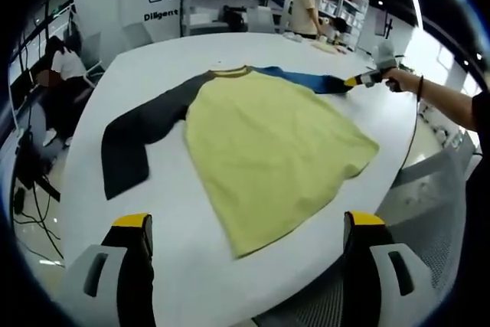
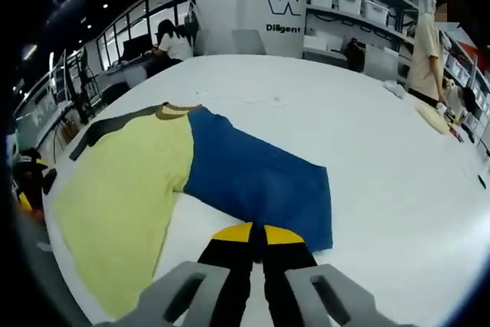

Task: Fold the garment on the visible template until the final outline fits inside the template.

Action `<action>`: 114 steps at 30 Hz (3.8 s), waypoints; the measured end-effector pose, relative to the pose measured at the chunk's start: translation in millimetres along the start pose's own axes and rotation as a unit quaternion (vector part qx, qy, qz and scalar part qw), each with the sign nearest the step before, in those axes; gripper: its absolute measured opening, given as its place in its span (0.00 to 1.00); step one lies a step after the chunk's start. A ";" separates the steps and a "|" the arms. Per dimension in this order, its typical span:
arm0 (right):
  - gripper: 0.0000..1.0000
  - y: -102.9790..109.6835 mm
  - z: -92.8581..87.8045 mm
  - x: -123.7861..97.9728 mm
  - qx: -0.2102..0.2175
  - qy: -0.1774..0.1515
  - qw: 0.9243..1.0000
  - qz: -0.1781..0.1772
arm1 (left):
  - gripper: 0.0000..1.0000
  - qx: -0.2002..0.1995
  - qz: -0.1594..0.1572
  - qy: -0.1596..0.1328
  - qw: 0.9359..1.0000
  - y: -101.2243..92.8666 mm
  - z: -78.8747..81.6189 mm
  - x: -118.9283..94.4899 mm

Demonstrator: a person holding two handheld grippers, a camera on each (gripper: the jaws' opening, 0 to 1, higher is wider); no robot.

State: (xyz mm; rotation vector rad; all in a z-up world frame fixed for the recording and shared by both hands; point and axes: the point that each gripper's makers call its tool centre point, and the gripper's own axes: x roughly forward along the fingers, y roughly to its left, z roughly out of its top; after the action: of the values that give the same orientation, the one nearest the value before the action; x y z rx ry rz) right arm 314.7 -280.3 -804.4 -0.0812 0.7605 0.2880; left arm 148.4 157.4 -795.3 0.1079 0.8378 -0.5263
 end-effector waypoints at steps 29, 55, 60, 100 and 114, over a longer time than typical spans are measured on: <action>0.00 112.6 128.8 9.2 0.009 -0.054 0.992 0.110 | 0.99 0.017 -0.010 0.001 1.000 -4.6 -1.9 -8.5; 0.00 221.1 162.0 45.5 -0.062 -0.030 0.983 0.170 | 0.99 0.014 -0.010 0.001 1.000 -3.6 -4.8 -12.4; 0.00 248.0 164.0 51.9 -0.074 -0.028 0.980 0.182 | 0.99 0.015 -0.011 0.000 1.000 -3.9 -5.1 -12.5; 0.00 341.7 95.7 135.4 -0.090 0.063 0.971 0.211 | 0.99 0.014 0.013 -0.003 1.000 11.8 -13.6 -22.1; 0.00 350.8 66.2 161.1 -0.108 0.090 0.968 0.210 | 0.99 0.000 0.026 0.001 1.000 22.2 -23.5 -28.8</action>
State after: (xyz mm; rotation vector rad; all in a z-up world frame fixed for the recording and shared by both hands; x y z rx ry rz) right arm 369.1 104.0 -856.7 -0.1530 0.9225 0.7766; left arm 127.3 195.1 -792.5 0.1297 0.8353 -0.4762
